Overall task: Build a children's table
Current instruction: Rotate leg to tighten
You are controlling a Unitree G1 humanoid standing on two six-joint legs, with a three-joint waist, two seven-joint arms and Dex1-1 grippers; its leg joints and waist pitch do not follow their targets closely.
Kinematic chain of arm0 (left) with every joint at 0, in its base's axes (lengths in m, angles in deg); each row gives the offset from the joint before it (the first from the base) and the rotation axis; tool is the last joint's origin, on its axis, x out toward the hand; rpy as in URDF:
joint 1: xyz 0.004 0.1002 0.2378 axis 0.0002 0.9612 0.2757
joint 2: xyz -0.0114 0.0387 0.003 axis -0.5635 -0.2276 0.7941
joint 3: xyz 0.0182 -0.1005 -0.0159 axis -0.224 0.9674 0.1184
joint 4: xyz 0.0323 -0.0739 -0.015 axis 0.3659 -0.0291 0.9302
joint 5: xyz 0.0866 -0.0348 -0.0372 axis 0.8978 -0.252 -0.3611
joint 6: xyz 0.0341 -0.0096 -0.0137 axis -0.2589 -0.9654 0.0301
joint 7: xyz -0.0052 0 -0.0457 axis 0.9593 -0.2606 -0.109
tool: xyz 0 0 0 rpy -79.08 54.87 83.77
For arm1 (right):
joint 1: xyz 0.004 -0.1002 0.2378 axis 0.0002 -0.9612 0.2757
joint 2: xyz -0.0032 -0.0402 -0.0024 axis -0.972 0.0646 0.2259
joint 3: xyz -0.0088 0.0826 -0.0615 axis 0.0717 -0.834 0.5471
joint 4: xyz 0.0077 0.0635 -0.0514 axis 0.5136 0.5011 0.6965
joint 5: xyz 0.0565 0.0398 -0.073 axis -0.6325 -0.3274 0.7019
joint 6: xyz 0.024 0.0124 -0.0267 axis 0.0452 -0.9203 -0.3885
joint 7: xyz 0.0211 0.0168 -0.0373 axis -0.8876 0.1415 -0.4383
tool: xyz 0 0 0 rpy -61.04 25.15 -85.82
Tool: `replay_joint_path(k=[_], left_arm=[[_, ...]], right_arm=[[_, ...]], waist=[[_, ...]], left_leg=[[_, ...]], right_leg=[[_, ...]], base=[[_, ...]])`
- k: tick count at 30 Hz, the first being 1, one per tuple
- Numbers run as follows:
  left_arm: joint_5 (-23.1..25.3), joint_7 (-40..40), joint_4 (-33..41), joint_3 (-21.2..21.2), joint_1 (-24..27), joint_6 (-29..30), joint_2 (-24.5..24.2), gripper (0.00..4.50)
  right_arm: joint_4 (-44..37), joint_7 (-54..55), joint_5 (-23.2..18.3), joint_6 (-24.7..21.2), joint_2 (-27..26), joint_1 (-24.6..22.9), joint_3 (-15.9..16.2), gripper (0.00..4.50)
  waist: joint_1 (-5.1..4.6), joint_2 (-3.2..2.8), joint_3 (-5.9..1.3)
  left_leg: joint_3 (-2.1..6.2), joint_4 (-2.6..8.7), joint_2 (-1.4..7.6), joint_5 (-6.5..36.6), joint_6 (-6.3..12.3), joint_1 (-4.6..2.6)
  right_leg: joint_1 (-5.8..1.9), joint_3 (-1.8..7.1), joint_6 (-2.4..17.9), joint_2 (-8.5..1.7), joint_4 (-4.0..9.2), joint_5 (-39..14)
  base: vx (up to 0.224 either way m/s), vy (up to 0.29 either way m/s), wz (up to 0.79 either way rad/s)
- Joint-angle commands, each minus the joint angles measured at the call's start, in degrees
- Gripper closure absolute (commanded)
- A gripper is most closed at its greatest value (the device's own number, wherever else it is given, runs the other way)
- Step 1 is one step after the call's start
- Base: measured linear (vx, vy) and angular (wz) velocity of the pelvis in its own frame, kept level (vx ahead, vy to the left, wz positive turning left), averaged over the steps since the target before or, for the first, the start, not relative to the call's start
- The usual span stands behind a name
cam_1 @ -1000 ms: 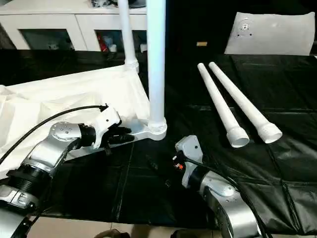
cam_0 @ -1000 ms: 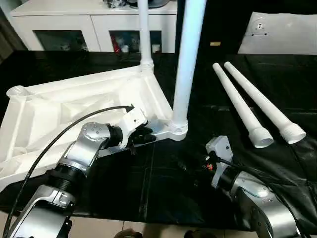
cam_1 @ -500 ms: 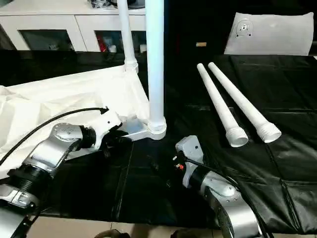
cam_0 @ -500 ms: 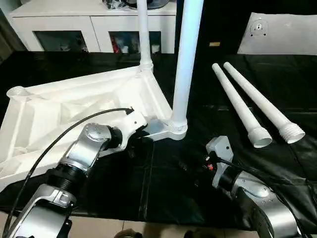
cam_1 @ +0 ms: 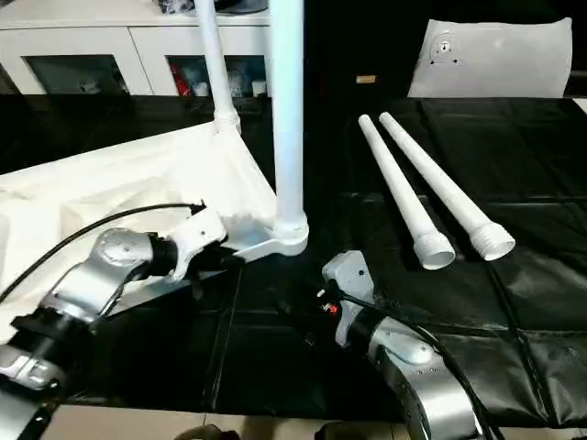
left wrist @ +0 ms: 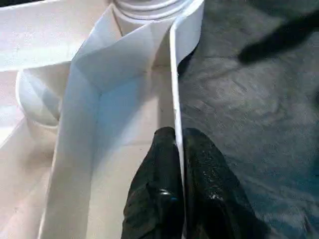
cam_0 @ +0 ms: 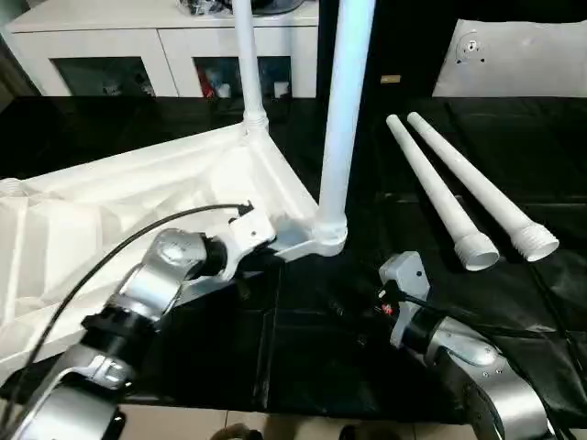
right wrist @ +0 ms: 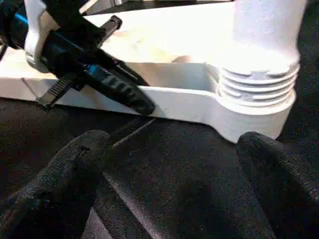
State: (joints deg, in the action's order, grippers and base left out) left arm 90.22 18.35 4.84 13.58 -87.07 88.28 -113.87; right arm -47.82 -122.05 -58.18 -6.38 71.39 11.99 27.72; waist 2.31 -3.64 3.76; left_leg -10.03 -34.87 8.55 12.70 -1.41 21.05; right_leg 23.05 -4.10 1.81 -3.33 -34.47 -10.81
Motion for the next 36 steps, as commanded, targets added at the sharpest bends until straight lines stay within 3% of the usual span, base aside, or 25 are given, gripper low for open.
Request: replay_joint_path(k=[1,2,3,7,10,16,30,31,35,36], left_arm=[[-0.9,-0.1,2.8,2.0,-0.8,4.3,0.2,4.47],[-1.1,-0.2,3.0,2.2,-0.9,4.6,0.3,4.03],[-1.4,-0.4,3.6,2.4,-1.1,5.5,0.4,3.92],[-1.8,-1.2,6.3,2.6,-1.0,8.1,0.2,3.75],[-2.7,-1.6,8.4,3.1,-0.7,10.3,0.4,3.52],[-2.0,-6.5,11.7,4.0,-0.2,16.3,3.2,3.13],[-2.7,-8.9,11.4,3.2,0.4,22.1,5.1,3.13],[-2.7,-8.8,11.3,3.1,0.4,21.9,5.1,3.41],[-2.6,-8.7,11.0,2.7,0.3,21.2,4.8,3.54],[-2.6,-8.5,11.0,2.6,0.3,21.2,4.7,3.84]], right_arm=[[-1.3,0.1,0.2,0.1,0.0,-0.1,0.6,0.00],[-1.4,0.1,0.3,0.2,0.0,-0.2,0.7,0.00],[-1.4,0.1,0.2,0.1,0.1,-0.2,0.7,0.00],[-1.6,0.2,0.2,0.1,0.2,-0.4,0.9,0.00],[-1.7,0.3,0.1,-0.1,0.1,-0.5,0.9,0.00],[-1.4,0.2,0.1,-0.1,0.4,-0.4,0.8,0.00],[-1.4,0.6,0.0,-0.5,0.9,-0.2,0.3,0.00],[-1.3,0.7,0.0,-0.5,0.9,-0.2,0.3,0.00],[-1.2,0.9,0.0,-0.6,0.9,0.0,0.2,0.00],[-1.1,1.0,0.1,-0.5,0.9,0.1,0.2,0.00]], waist=[[0.33,-0.05,-4.36],[0.38,0.06,-4.33],[0.38,0.05,-4.34],[0.44,-0.04,-4.18],[0.54,0.02,-3.95],[0.66,0.06,-4.06],[0.85,-0.04,-4.08],[0.84,-0.03,-4.07],[0.96,0.00,-4.07],[0.98,0.06,-4.10]], left_leg=[[2.08,3.60,4.77,2.7,5.47,-0.25],[2.12,3.62,4.79,3.0,5.24,-0.23],[2.15,3.61,4.75,3.1,5.15,-0.18],[2.12,3.66,4.69,4.2,4.76,-0.17],[2.10,3.76,4.55,5.9,3.94,-0.17],[2.14,3.55,4.39,5.2,3.93,-0.05],[2.23,3.49,4.23,5.5,4.63,0.05],[2.24,3.51,4.23,5.7,4.57,0.04],[2.29,3.59,4.25,6.0,4.29,0.05],[2.29,3.55,4.22,5.5,4.36,0.11]], right_leg=[[-3.72,3.45,14.2,-5.85,3.25,-3.6],[-3.74,3.44,14.4,-5.84,3.28,-3.7],[-3.81,3.45,14.4,-5.86,3.20,-3.6],[-3.88,3.49,14.3,-5.98,3.42,-4.9],[-3.90,3.48,12.8,-5.99,4.03,-10.6],[-3.68,3.45,11.5,-5.69,4.12,-12.0],[-3.49,3.29,10.4,-5.59,4.44,-13.3],[-3.49,3.28,10.2,-5.58,4.50,-13.7],[-3.48,3.34,9.8,-5.59,4.54,-14.4],[-3.51,3.33,9.8,-5.59,4.47,-13.8]], base=[[0.000,0.000,0.00],[0.000,0.000,0.00],[0.000,0.000,0.00],[0.000,0.000,0.00],[0.000,0.000,0.00],[0.000,0.000,0.00],[0.000,0.000,0.00],[0.000,0.000,0.00],[0.000,0.000,0.00],[0.000,0.000,0.00]])
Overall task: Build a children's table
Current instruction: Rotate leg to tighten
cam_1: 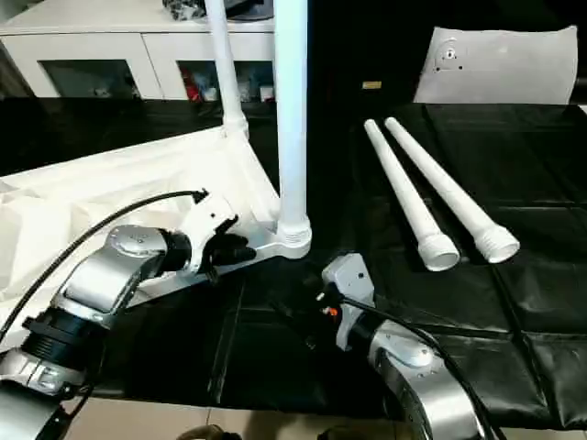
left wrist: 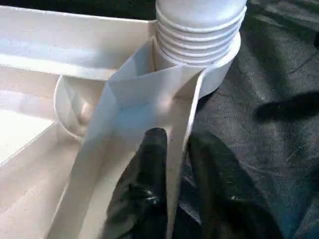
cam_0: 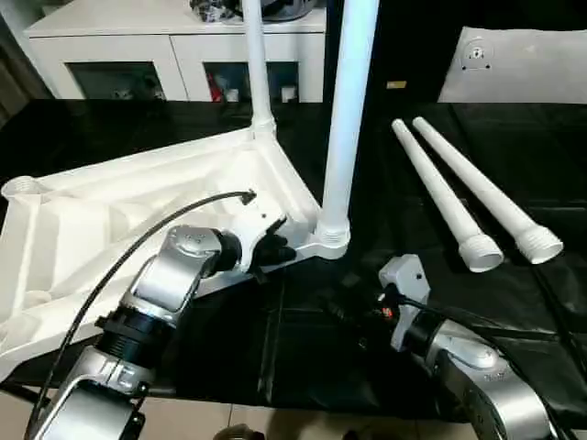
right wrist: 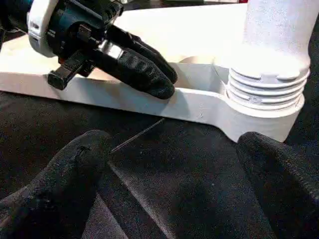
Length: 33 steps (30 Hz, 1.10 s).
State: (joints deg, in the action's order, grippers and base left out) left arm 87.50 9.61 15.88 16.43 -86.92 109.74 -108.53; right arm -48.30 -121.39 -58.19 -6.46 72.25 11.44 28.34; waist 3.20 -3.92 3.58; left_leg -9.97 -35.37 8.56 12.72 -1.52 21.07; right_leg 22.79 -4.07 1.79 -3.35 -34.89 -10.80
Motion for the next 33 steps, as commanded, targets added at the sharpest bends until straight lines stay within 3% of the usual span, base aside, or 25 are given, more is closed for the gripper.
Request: replay_joint_path(k=[1,6,15,16,21,27,33], left_arm=[[0.2,0.3,-0.1,-0.4,0.1,-0.4,-0.7,3.84],[0.7,1.9,-0.2,-2.1,0.2,-0.4,-1.4,4.28],[1.0,2.1,-0.4,-3.1,0.2,0.8,-1.8,4.31],[0.8,2.1,-0.6,-2.9,0.0,0.8,-1.8,4.08],[1.1,1.6,-1.7,-2.8,-0.5,-0.2,-1.7,3.76],[0.8,1.1,-3.0,-2.4,-1.0,-2.6,-0.4,3.76],[0.7,0.8,-3.8,-2.3,-1.2,-3.6,-0.1,3.76]], right_arm=[[-0.6,0.4,0.1,-0.5,0.1,0.6,-0.4,0.00],[-0.5,0.7,0.1,-0.5,0.1,0.8,-0.4,0.00],[-0.4,0.9,0.1,-0.6,0.1,1.0,-0.2,0.00],[-0.4,0.9,0.1,-0.6,0.1,1.1,-0.2,0.00],[-0.4,0.9,0.0,-0.7,0.2,1.0,-0.3,0.00],[-0.6,1.1,-0.1,-0.8,0.3,0.9,-0.3,0.00],[-0.7,1.1,-0.2,-0.8,0.3,0.9,-0.2,0.00]], waist=[[0.10,0.34,-3.92],[0.07,0.19,-3.88],[-0.01,0.17,-3.88],[0.00,0.21,-3.77],[0.00,0.07,-3.81],[0.06,0.07,-3.93],[0.04,0.11,-3.78]], left_leg=[[2.23,4.05,4.21,5.5,4.47,0.08],[2.27,4.15,4.27,6.0,4.36,0.02],[2.21,4.10,4.25,5.7,4.46,0.03],[2.21,4.16,4.23,6.2,4.31,0.01],[2.27,4.20,4.27,6.4,4.04,-0.04],[2.30,4.13,4.30,5.8,4.33,0.09],[2.26,4.21,4.22,6.8,4.18,0.05]], right_leg=[[-3.25,3.30,9.8,-5.57,4.89,-13.8],[-3.21,3.30,9.9,-5.60,4.87,-13.9],[-3.24,3.30,10.3,-5.59,4.82,-13.2],[-3.20,3.31,10.1,-5.59,4.94,-14.1],[-3.17,3.30,9.5,-5.60,5.03,-15.0],[-3.27,3.30,9.9,-5.67,4.90,-13.3],[-3.19,3.30,9.4,-5.61,5.17,-15.1]], base=[[0.000,0.000,0.00],[0.000,0.000,0.00],[0.000,0.000,0.00],[0.000,0.000,0.00],[0.000,0.000,0.00],[0.000,0.000,0.00],[0.000,0.000,0.00]])
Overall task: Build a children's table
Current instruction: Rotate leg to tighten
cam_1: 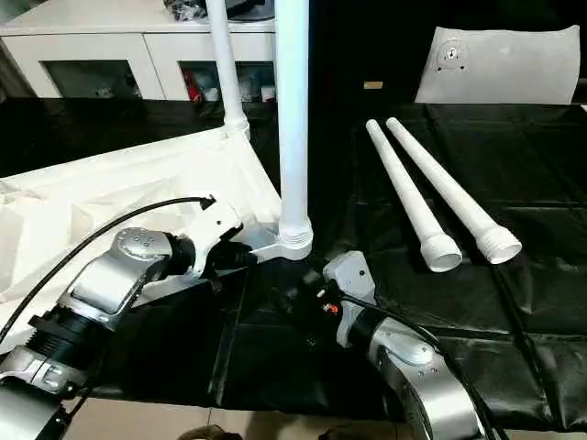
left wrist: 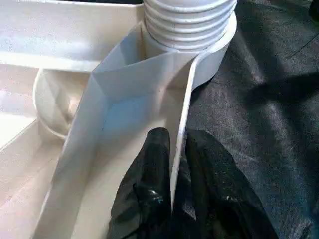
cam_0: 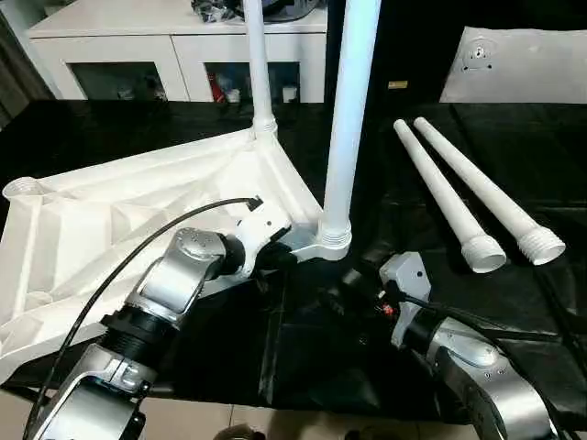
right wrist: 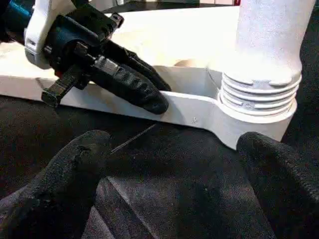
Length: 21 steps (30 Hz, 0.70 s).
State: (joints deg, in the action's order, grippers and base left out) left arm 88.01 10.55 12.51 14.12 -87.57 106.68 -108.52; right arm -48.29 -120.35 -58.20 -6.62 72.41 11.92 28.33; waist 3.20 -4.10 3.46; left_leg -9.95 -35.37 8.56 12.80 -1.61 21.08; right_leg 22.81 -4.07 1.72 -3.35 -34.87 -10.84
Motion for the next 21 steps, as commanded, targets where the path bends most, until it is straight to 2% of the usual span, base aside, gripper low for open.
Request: replay_joint_path(k=[1,4,9,11,13,14,16,18,19,21], left_arm=[[-0.4,0.0,-0.6,0.4,-0.5,-0.7,0.2,3.76],[-0.6,0.2,-1.1,0.5,-0.5,-1.6,0.4,4.12],[0.4,0.2,-2.2,-0.4,-0.5,-2.6,0.1,4.35],[1.1,0.2,-2.6,-1.0,-0.5,-2.8,-0.2,4.48],[1.5,0.5,-3.0,-1.6,-0.4,-3.0,-0.5,4.48],[2.1,0.9,-3.2,-2.2,-0.3,-3.3,-0.9,4.48],[2.6,1.7,-3.3,-3.1,-0.1,-3.8,-1.5,4.48],[2.8,2.4,-3.3,-3.7,0.2,-4.5,-1.8,4.48],[2.8,2.6,-3.3,-3.7,0.2,-4.6,-1.9,4.48],[2.6,4.5,-3.3,-4.2,0.5,-8.5,-2.6,4.48]], right_arm=[[-0.7,0.1,-0.1,-0.6,0.1,0.5,-0.1,0.00],[-0.7,0.1,-0.2,-0.7,0.2,0.5,-0.1,0.00],[-0.7,0.2,-0.1,-0.7,0.2,0.5,-0.1,0.00],[-0.7,0.1,-0.2,-0.6,0.1,0.6,-0.1,0.00],[-0.6,0.2,-0.1,-0.5,0.1,0.6,-0.2,0.00],[-0.5,0.2,-0.2,-0.5,0.1,0.6,-0.2,0.00],[-0.5,0.2,-0.2,-0.5,0.1,0.7,-0.2,0.00],[-0.4,0.2,-0.2,-0.4,0.1,0.7,-0.2,0.00],[-0.4,0.2,-0.2,-0.4,0.1,0.8,-0.2,0.00],[-0.4,0.2,-0.3,-0.5,0.0,1.0,-0.3,0.00]], waist=[[0.01,0.33,-3.69],[-0.01,0.29,-3.64],[0.00,0.16,-3.80],[-0.07,0.22,-3.76],[-0.16,0.12,-3.72],[-0.29,0.27,-3.71],[-0.39,0.09,-3.56],[-0.60,0.35,-3.55],[-0.58,0.27,-3.56],[-0.74,0.20,-3.56]], left_leg=[[2.24,4.22,4.28,6.7,4.24,-0.02],[2.23,4.25,4.30,7.0,4.16,-0.04],[2.31,4.21,4.40,5.7,4.53,0.08],[2.31,4.24,4.35,6.1,4.54,0.10],[2.31,4.28,4.37,6.4,4.43,0.05],[2.33,4.32,4.35,6.6,4.33,0.14],[2.31,4.37,4.32,7.4,4.22,0.02],[2.29,4.41,4.31,7.9,3.97,0.07],[2.35,4.41,4.32,7.8,3.92,0.04],[2.39,4.47,4.33,7.9,3.90,0.08]], right_leg=[[-3.18,3.31,9.5,-5.63,5.13,-15.0],[-3.11,3.30,9.5,-5.59,5.16,-15.2],[-3.25,3.35,10.3,-5.64,4.76,-11.7],[-3.33,3.34,10.3,-5.72,4.85,-12.3],[-3.28,3.33,10.3,-5.68,4.91,-12.6],[-3.40,3.33,10.3,-5.69,4.89,-12.8],[-3.23,3.35,10.0,-5.69,5.12,-14.3],[-3.28,3.36,9.5,-5.70,5.30,-15.8],[-3.29,3.35,9.5,-5.72,5.22,-16.0],[-3.27,3.35,9.2,-5.69,5.27,-16.2]], base=[[0.000,0.000,0.00],[0.000,0.000,0.00],[0.000,0.000,0.00],[0.000,0.000,0.00],[0.000,0.000,0.00],[0.000,0.000,0.00],[0.000,0.000,0.00],[0.000,0.000,0.00],[0.000,0.000,0.00],[0.000,0.000,0.00]])
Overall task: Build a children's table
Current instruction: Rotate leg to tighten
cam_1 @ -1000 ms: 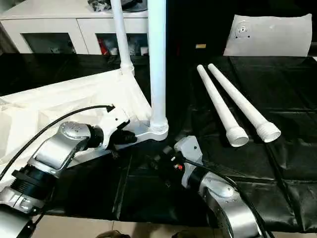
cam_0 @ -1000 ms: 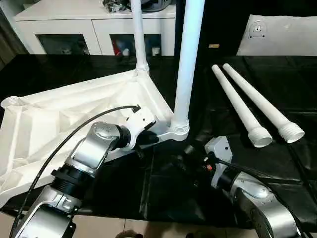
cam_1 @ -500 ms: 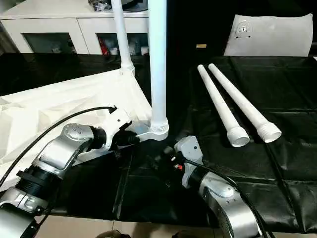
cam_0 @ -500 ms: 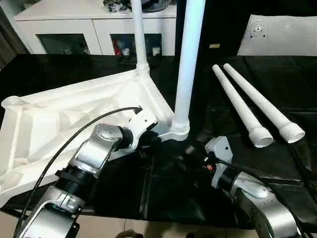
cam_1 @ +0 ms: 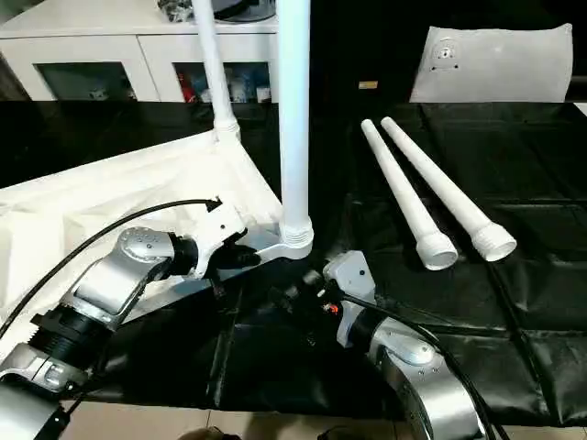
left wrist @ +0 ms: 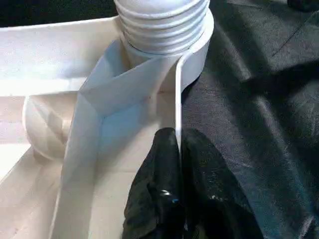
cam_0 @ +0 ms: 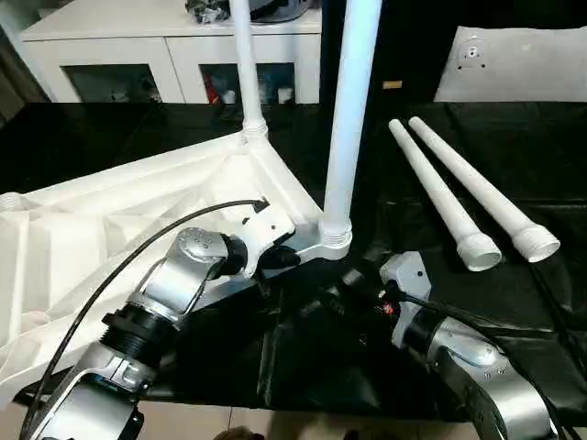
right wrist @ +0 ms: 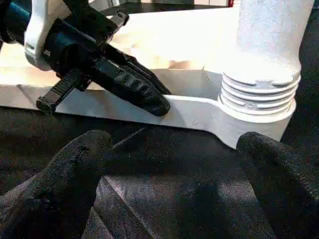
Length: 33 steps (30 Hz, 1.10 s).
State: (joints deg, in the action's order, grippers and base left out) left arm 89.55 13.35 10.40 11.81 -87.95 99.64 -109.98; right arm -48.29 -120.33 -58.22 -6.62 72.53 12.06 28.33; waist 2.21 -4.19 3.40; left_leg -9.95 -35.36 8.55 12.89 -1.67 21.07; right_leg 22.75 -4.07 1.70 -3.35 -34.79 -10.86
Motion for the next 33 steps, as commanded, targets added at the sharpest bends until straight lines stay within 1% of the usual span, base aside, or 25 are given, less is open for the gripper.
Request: replay_joint_path(k=[1,2,3,4,5,6,7,8,9,10,12,13,14,15,16,17,20,21,22,23,25,27,29,32,33], left_arm=[[1.0,3.4,-1.1,-2.3,1.3,-5.4,-1.8,4.48],[0.9,5.7,-1.0,-2.8,1.6,-11.1,-2.5,4.48],[0.5,8.0,-0.7,-3.3,2.0,-14.2,-3.3,4.48],[0.4,9.6,-0.6,-3.9,2.1,-15.9,-4.1,4.48],[0.5,10.4,-0.7,-4.2,2.1,-17.0,-4.6,4.48],[0.6,11.3,-1.4,-4.4,2.0,-19.2,-5.1,4.48],[0.2,11.6,-1.8,-4.0,1.9,-19.9,-5.1,4.48],[0.1,11.7,-1.9,-4.0,1.9,-20.0,-5.1,4.48],[-0.7,12.6,-2.5,-3.3,1.8,-21.2,-5.1,4.48],[-1.2,13.3,-3.3,-2.8,1.5,-22.0,-5.2,4.48],[-2.0,15.3,-4.9,-1.8,0.8,-23.0,-5.9,4.48],[-2.9,16.8,-5.8,-1.1,0.5,-23.2,-6.5,4.48],[-3.0,17.1,-6.0,-0.9,0.5,-23.1,-6.7,4.48],[-2.7,17.0,-6.6,-1.0,0.3,-23.4,-7.1,4.48],[-2.3,16.8,-7.1,-1.1,0.2,-23.4,-7.3,4.48],[-2.4,16.9,-7.2,-1.1,0.2,-21.9,-7.6,4.48],[-2.1,14.5,-8.3,0.1,0.2,-18.3,-7.1,4.48],[-2.1,14.5,-8.3,0.1,0.2,-18.3,-7.1,4.48],[-2.6,14.8,-8.2,0.4,0.4,-18.3,-6.9,4.48],[-3.1,15.0,-7.9,0.6,0.7,-17.9,-6.6,3.94],[-4.5,15.2,-7.2,1.3,1.1,-16.6,-6.0,3.94],[-4.7,14.8,-6.8,1.3,1.3,-15.6,-5.8,3.89],[-3.5,12.8,-7.7,1.3,1.2,-15.6,-5.6,3.56],[-3.0,11.4,-7.9,1.8,1.2,-15.1,-5.3,3.56],[-3.4,11.4,-7.8,2.1,1.1,-14.7,-5.0,3.56]], right_arm=[[-0.3,0.2,-0.2,-0.5,0.0,0.9,-0.2,0.00],[-0.3,0.1,-0.2,-0.5,0.0,1.0,-0.2,0.00],[-0.3,0.1,-0.3,-0.5,-0.1,1.0,-0.3,0.00],[-0.3,0.1,-0.3,-0.5,0.0,1.1,-0.3,0.00],[-0.3,0.0,-0.3,-0.5,0.0,1.1,-0.3,0.00],[-0.5,-0.1,-0.3,-0.5,0.1,1.0,-0.3,0.00],[-0.6,-0.2,-0.4,-0.6,0.2,0.8,-0.3,0.00],[-0.6,-0.2,-0.4,-0.6,0.2,0.8,-0.3,0.00],[-0.9,-0.5,-0.6,-0.6,0.5,0.6,-0.3,0.00],[-1.3,-0.9,-0.8,-0.8,0.8,0.3,-0.3,0.00],[-2.5,-2.6,-1.6,-1.5,2.2,-0.8,-0.2,0.00],[-3.7,-4.3,-2.3,-1.8,3.6,-1.8,0.0,0.00],[-4.0,-4.7,-2.4,-1.9,3.9,-2.1,0.0,0.00],[-4.2,-4.8,-2.5,-2.2,4.2,-2.4,-0.1,0.00],[-4.4,-4.9,-2.6,-2.4,4.4,-2.5,-0.2,0.00],[-4.5,-5.0,-2.6,-2.6,4.7,-2.7,-0.2,0.00],[-4.4,-4.8,-2.1,-2.4,5.0,-3.2,-0.5,0.00],[-4.4,-4.8,-2.1,-2.4,5.0,-3.2,-0.5,0.00],[-4.3,-4.5,-2.0,-2.2,4.9,-3.3,-0.6,0.00],[-4.2,-4.0,-1.9,-2.1,4.7,-3.3,-0.7,0.00],[-4.1,-3.5,-1.9,-2.2,4.4,-3.1,-0.7,0.00],[-4.2,-3.2,-1.9,-2.4,4.1,-2.9,-0.5,0.00],[-4.2,-3.1,-1.8,-2.4,3.8,-2.8,-0.3,0.00],[-4.3,-3.0,-1.8,-2.4,3.7,-2.9,-0.2,0.00],[-4.3,-3.0,-1.9,-2.4,3.7,-2.9,-0.2,0.00]], waist=[[0.24,0.25,-3.55],[0.18,0.41,-3.61],[0.15,0.26,-3.78],[0.24,0.17,-3.77],[0.22,-0.04,-3.87],[0.37,-0.09,-3.90],[0.61,-0.04,-3.83],[0.78,-0.08,-3.77],[0.92,-0.03,-3.64],[1.00,-0.04,-3.57],[1.07,0.06,-3.54],[1.17,0.04,-3.54],[1.27,0.09,-3.63],[1.23,0.09,-3.60],[1.15,0.06,-3.54],[1.11,0.15,-3.44],[1.19,0.01,-3.30],[1.09,0.08,-3.15],[1.08,0.12,-3.22],[1.09,0.12,-3.20],[1.09,0.14,-3.16],[1.08,0.13,-3.31],[1.07,-0.02,-3.47],[1.08,0.03,-3.53],[1.08,0.02,-3.48]], left_leg=[[2.47,4.43,4.30,7.5,4.13,0.21],[2.49,4.46,4.33,7.2,4.15,0.25],[2.48,4.45,4.45,6.5,4.37,0.17],[2.44,4.43,4.53,6.3,4.46,-0.02],[2.39,4.38,4.65,5.9,4.39,-0.16],[2.34,4.32,4.72,5.7,4.43,-0.33],[2.23,4.29,4.69,5.7,4.49,-0.28],[2.25,4.38,4.67,6.0,4.40,-0.23],[2.20,4.49,4.61,7.1,4.09,-0.25],[2.20,4.58,4.64,8.2,3.43,-0.33],[2.26,4.68,4.65,8.5,2.95,-0.27],[2.24,4.69,4.66,8.8,2.97,-0.40],[2.24,4.62,4.66,8.3,3.07,-0.32],[2.31,4.68,4.74,7.9,3.21,-0.21],[2.28,4.67,4.63,8.4,3.23,-0.21],[2.21,4.64,4.56,8.9,3.08,-0.22],[2.25,4.69,4.61,9.4,2.58,-0.28],[2.28,4.80,4.61,9.9,2.45,-0.22],[2.32,4.81,4.60,10.2,2.31,-0.30],[2.35,4.84,4.63,10.3,2.22,-0.33],[2.31,4.83,4.58,10.5,2.23,-0.34],[2.37,4.81,4.65,9.4,2.40,-0.23],[2.37,4.70,4.65,8.5,2.71,-0.18],[2.31,4.59,4.62,7.9,3.13,-0.13],[2.32,4.62,4.62,7.9,3.19,-0.07]], right_leg=[[-3.23,3.36,9.1,-5.74,5.20,-15.9],[-3.28,3.38,9.1,-5.71,5.09,-15.3],[-3.20,3.47,9.3,-5.79,4.80,-13.6],[-2.99,3.47,9.7,-5.71,4.79,-12.7],[-2.97,3.52,10.5,-5.68,4.45,-10.3],[-2.85,3.52,11.0,-5.68,4.33,-9.0],[-2.90,3.57,11.7,-5.64,4.14,-7.6],[-2.96,3.53,11.9,-5.67,4.11,-7.7],[-2.98,3.50,11.8,-5.75,4.36,-9.2],[-3.07,3.53,11.4,-5.91,4.49,-11.3],[-3.14,3.62,10.8,-5.89,4.57,-12.5],[-3.15,3.63,10.4,-5.87,4.65,-12.9],[-3.27,3.70,10.4,-5.90,4.54,-12.2],[-3.20,3.68,10.7,-5.94,4.33,-11.2],[-3.11,3.60,10.6,-5.86,4.48,-12.0],[-3.10,3.63,10.6,-5.96,4.66,-13.4],[-3.03,3.62,10.2,-6.02,4.91,-16.1],[-2.98,3.58,9.8,-5.94,5.10,-17.4],[-2.99,3.59,9.4,-6.00,5.21,-18.4],[-2.90,3.63,9.3,-6.00,5.25,-18.8],[-2.84,3.62,9.1,-6.00,5.36,-19.4],[-2.88,3.62,9.4,-5.90,5.06,-17.3],[-2.94,3.62,9.9,-5.89,4.85,-14.9],[-3.06,3.59,10.7,-5.92,4.67,-12.6],[-3.11,3.58,10.8,-5.93,4.68,-12.9]], base=[[0.000,0.000,0.00],[0.000,0.000,0.00],[0.000,0.000,0.00],[0.000,0.000,0.00],[0.000,0.000,0.00],[0.000,0.000,0.00],[0.000,0.000,0.00],[0.000,0.000,0.00],[0.000,0.000,0.00],[0.000,0.000,0.00],[0.000,0.000,0.00],[0.000,0.000,0.00],[0.000,0.000,0.00],[0.000,0.000,0.00],[0.000,0.000,0.00],[0.000,0.000,0.00],[0.000,0.000,0.00],[0.000,0.000,0.00],[0.000,0.000,0.00],[0.000,0.000,0.00],[0.000,0.000,0.00],[0.000,0.000,0.00],[0.000,0.000,0.00],[0.000,0.000,0.00],[0.000,0.000,0.00]])
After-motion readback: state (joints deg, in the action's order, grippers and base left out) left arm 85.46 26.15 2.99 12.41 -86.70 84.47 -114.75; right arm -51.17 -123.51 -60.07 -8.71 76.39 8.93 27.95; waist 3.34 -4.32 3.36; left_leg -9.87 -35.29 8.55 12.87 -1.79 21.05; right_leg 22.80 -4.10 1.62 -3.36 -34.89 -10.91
